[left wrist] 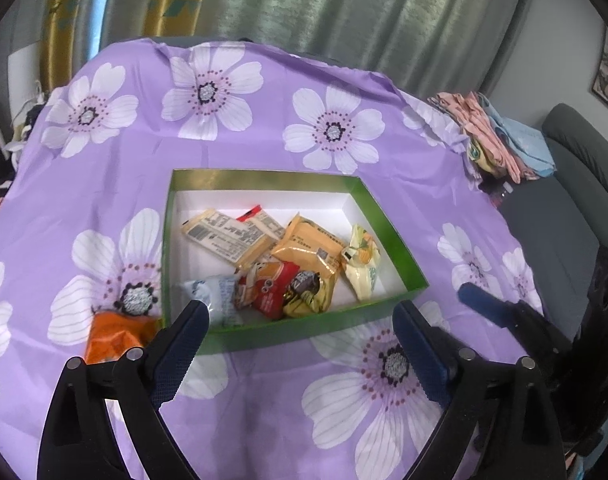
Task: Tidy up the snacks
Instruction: 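Withdraw the right gripper from the box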
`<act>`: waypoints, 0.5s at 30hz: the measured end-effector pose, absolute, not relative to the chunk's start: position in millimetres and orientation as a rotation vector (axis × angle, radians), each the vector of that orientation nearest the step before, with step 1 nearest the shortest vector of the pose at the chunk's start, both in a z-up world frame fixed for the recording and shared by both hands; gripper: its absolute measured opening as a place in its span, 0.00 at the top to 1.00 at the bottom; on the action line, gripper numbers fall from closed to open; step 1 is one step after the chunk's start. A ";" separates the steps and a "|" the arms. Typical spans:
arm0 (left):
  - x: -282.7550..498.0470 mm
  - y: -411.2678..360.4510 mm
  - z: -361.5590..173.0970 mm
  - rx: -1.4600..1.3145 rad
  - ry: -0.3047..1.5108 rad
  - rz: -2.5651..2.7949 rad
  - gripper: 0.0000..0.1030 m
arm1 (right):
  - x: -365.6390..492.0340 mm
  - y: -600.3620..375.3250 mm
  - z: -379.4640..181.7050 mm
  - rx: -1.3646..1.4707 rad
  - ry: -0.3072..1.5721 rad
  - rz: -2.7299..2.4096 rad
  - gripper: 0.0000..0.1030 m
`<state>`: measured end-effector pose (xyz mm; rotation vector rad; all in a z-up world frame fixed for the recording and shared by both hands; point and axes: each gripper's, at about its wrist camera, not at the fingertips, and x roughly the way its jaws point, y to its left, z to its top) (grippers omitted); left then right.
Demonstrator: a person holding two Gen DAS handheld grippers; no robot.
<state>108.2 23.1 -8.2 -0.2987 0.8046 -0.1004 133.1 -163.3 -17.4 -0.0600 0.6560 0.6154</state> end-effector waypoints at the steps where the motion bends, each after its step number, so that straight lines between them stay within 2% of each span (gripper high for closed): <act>1: 104.7 23.5 -7.6 -0.296 0.803 -0.097 0.09 | 131.0 -164.7 -15.9 -0.059 0.653 0.610 0.20; 6: 87.7 25.7 -3.8 -0.302 0.789 -0.081 0.09 | 118.0 -169.3 -8.8 -0.056 0.636 0.595 0.16; 15: 57.9 39.5 1.6 -0.361 0.761 -0.055 0.09 | 98.1 -172.9 -0.6 -0.066 0.623 0.593 0.15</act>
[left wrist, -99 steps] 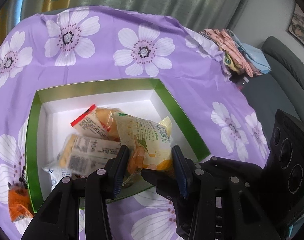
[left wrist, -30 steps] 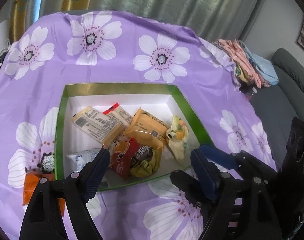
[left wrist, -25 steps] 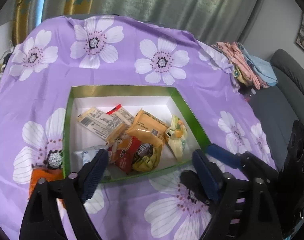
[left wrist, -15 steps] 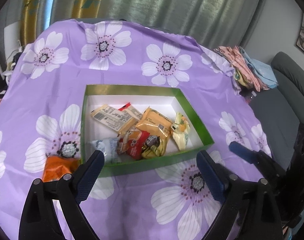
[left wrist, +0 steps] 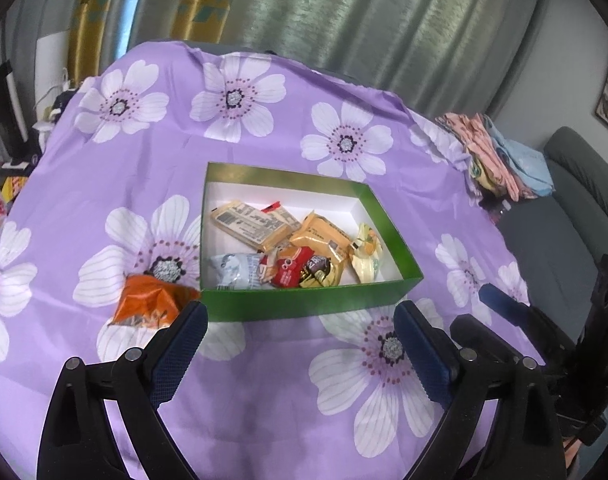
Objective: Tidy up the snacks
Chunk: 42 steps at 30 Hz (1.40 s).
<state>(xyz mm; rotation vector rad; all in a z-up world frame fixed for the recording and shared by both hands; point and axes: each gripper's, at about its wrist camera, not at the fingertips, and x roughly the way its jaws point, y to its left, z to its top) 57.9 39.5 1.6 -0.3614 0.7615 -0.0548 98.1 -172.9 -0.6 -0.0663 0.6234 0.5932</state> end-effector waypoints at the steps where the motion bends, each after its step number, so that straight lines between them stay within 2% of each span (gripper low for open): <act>1: 55.9 39.8 2.9 -0.361 0.759 -0.055 0.09 | 96.2 -172.2 0.2 -0.067 0.622 0.594 0.15; 20: 30.3 35.5 14.1 -0.337 0.731 -0.052 0.08 | 68.6 -170.9 12.9 -0.078 0.594 0.611 0.15; 42: 24.4 51.3 2.0 -0.373 0.745 -0.048 0.08 | 58.4 -145.8 5.1 -0.129 0.620 0.632 0.15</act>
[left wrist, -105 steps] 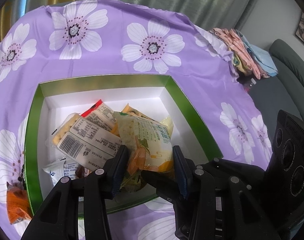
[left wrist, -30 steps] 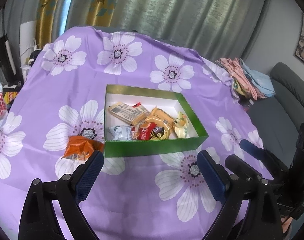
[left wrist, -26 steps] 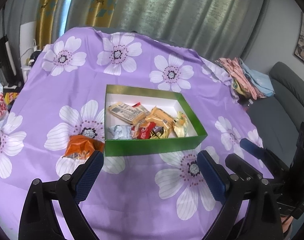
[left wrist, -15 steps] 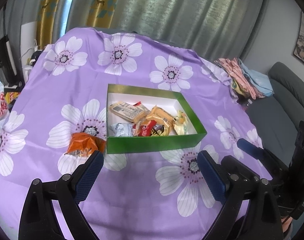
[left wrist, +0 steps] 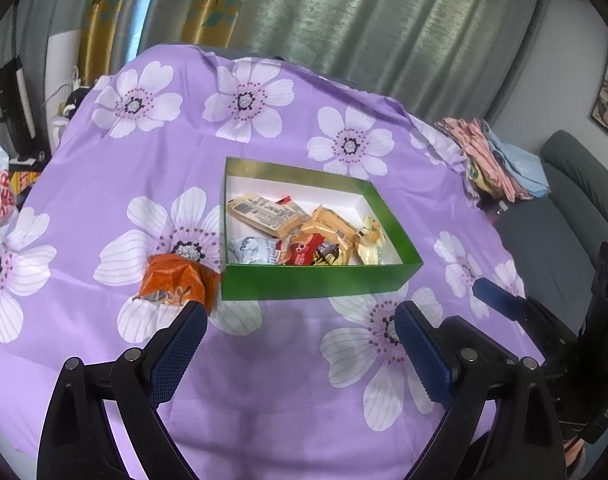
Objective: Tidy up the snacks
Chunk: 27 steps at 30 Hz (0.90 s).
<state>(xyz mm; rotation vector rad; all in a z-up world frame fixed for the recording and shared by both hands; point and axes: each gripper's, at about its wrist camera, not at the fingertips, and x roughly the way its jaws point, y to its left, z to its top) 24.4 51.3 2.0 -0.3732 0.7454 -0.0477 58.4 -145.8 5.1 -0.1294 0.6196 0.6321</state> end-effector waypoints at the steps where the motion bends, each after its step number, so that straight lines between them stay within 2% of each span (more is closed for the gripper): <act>1: 25.1 52.8 0.6 -0.377 0.747 -0.047 0.08 | 58.7 -144.5 4.1 -0.132 0.622 0.633 0.15; 27: 28.0 135.3 -52.0 -0.540 0.797 0.079 0.08 | 76.1 -94.0 -49.6 -0.175 0.773 0.721 0.15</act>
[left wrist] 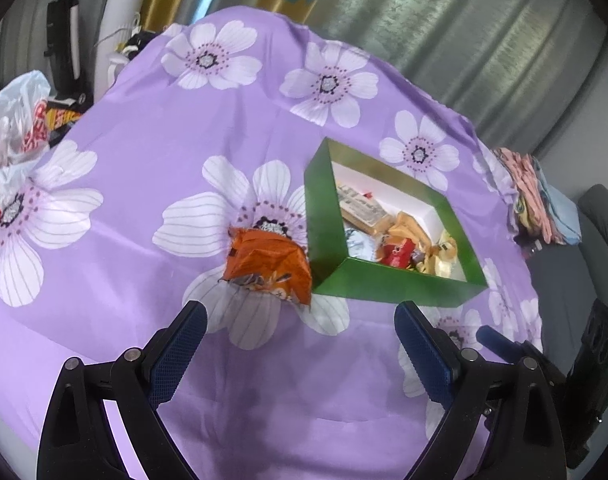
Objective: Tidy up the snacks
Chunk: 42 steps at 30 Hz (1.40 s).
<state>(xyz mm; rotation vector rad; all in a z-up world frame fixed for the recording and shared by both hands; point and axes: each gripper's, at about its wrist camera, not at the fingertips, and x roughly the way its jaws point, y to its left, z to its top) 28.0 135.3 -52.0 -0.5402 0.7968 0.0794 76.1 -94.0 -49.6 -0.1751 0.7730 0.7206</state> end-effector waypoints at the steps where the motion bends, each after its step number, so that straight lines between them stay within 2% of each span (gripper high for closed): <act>1: 29.3 136.1 -53.7 -0.539 0.799 0.079 0.08 | 76.9 -91.2 -51.5 -0.176 0.779 0.726 0.15; 12: 58.0 156.1 -63.0 -0.532 0.811 0.071 0.08 | 84.4 -57.5 -68.6 -0.196 0.822 0.774 0.15; 23: 113.1 192.5 -107.2 -0.668 0.896 0.076 0.08 | 88.4 -30.0 -87.5 -0.227 0.863 0.810 0.15; 29: 126.3 186.4 -121.8 -0.688 0.959 0.049 0.08 | 91.3 -28.7 -94.6 -0.236 0.879 0.806 0.15; 30: 127.4 186.0 -125.2 -0.689 0.976 0.054 0.12 | 92.6 -29.2 -95.8 -0.233 0.883 0.805 0.15; 31: 128.7 185.7 -128.1 -0.689 0.992 0.058 0.26 | 93.6 -29.5 -97.1 -0.230 0.886 0.804 0.15; 32: 129.7 185.9 -131.1 -0.689 1.009 0.056 0.31 | 94.1 -30.0 -98.2 -0.229 0.889 0.804 0.15; 42: 115.9 173.6 -131.2 -0.652 1.045 -0.004 0.43 | 92.3 -33.1 -100.3 -0.227 0.894 0.813 0.15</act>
